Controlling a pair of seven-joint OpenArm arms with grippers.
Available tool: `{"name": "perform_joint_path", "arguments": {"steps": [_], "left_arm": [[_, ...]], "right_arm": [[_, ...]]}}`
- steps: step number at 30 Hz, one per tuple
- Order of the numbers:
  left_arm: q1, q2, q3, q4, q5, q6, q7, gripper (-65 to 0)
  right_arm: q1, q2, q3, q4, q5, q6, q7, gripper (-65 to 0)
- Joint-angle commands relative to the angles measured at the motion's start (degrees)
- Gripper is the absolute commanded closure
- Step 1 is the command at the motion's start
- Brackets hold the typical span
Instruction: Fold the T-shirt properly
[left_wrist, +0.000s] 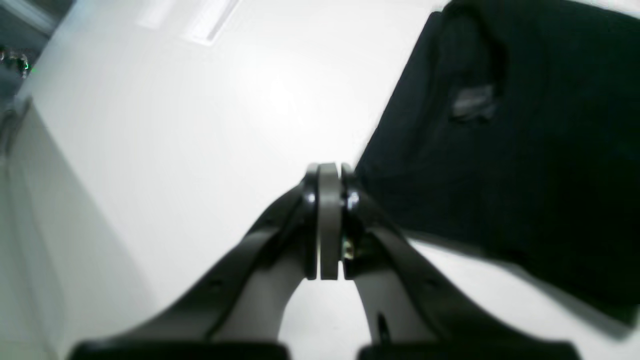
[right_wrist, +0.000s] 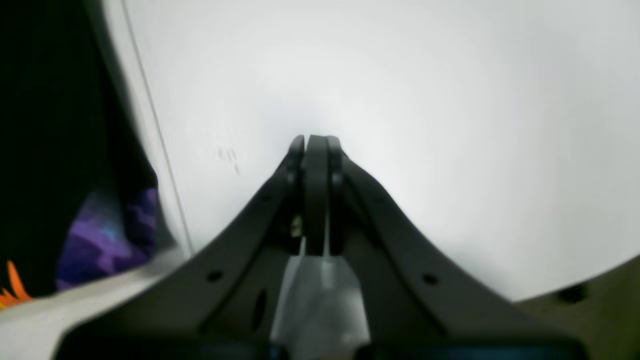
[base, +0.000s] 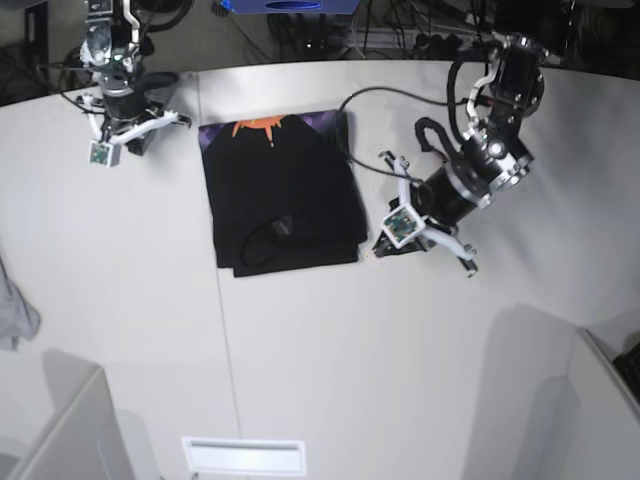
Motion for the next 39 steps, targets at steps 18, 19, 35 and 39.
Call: {"name": "perform_joint_path", "arguments": {"steps": [18, 19, 35, 39], "left_arm": [[32.7, -0.7, -16.6, -0.2, -1.3, 0.0, -25.2, 0.0], [33.7, -0.6, -17.0, -0.2, -1.3, 0.0, -25.2, 0.0], [50.0, -1.0, -18.3, -6.8, -0.9, 0.0, -25.3, 0.0], [53.1, -1.0, -17.8, -8.8, -0.8, 0.0, -25.3, 0.0]], "right_arm": [[-21.3, 0.0, 0.2, 4.8, -11.6, 5.8, 28.3, 0.0], [-22.5, 0.0, 0.2, 4.8, -11.6, 5.8, 28.9, 0.0], [-40.6, 0.0, 0.2, 2.3, -11.6, 5.8, 30.3, 0.0], [-41.9, 0.0, 0.2, 2.2, -11.6, 5.8, 25.7, 0.0]]}}
